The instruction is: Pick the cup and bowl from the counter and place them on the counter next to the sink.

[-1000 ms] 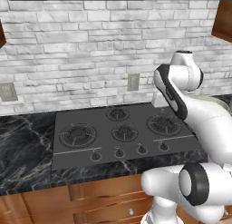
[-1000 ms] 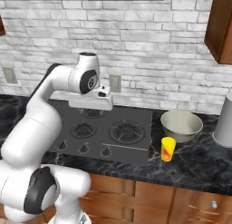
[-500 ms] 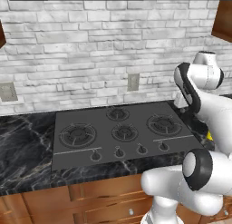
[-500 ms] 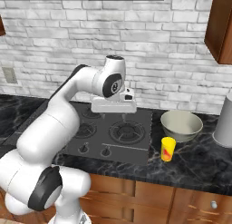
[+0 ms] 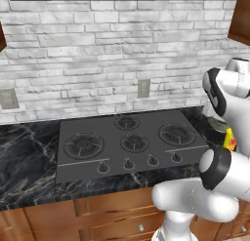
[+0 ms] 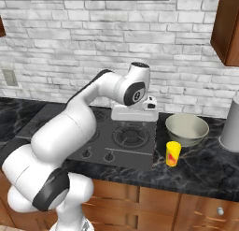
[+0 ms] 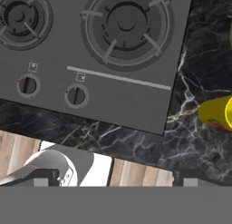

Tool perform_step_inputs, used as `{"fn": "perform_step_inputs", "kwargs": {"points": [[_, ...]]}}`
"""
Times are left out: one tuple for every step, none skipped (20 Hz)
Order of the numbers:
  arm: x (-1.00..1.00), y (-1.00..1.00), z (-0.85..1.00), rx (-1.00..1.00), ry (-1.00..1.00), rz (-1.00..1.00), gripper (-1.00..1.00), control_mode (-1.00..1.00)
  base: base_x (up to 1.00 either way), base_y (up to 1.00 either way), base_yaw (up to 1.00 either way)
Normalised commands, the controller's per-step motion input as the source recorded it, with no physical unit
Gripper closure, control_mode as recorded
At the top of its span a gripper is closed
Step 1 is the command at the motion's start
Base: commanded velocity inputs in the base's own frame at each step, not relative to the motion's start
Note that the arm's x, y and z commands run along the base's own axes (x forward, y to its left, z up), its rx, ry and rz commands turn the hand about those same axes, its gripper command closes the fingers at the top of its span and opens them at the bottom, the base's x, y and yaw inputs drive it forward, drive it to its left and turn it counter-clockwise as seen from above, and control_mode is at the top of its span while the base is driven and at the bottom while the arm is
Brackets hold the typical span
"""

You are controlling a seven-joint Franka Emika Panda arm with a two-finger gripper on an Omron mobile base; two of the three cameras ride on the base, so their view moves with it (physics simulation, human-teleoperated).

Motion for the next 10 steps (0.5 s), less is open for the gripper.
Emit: {"fn": "perform_step_inputs", "kwargs": {"points": [[0.00,-0.26,-0.04,0.03,0.00,-0.09,-1.00,-1.00,0.00,0.00,0.00],[0.00,-0.31,-0.02,0.03,0.00,-0.08,-1.00,-1.00,0.00,0.00,0.00],[0.00,-0.31,-0.02,0.01,0.00,-0.07,-1.00,-1.00,0.00,0.00,0.00],[0.00,-0.23,-0.15,0.00,0.00,-0.05,-1.00,-1.00,0.00,0.00,0.00],[0.00,-0.17,-0.25,0.00,0.00,-0.05,-1.00,-1.00,0.00,0.00,0.00],[0.01,-0.17,-0.28,0.00,0.00,-0.05,-1.00,-1.00,0.00,0.00,0.00],[0.09,-0.16,-0.29,0.00,0.00,-0.03,-1.00,-1.00,0.00,0.00,0.00],[0.09,-0.23,-0.32,0.00,0.00,-0.03,-1.00,-1.00,0.00,0.00,0.00],[0.10,-0.27,-0.35,0.00,0.00,-0.04,-1.00,-1.00,0.00,0.00,0.00],[0.06,-0.29,-0.40,0.00,0.00,-0.05,-1.00,-1.00,0.00,0.00,0.00]]}}
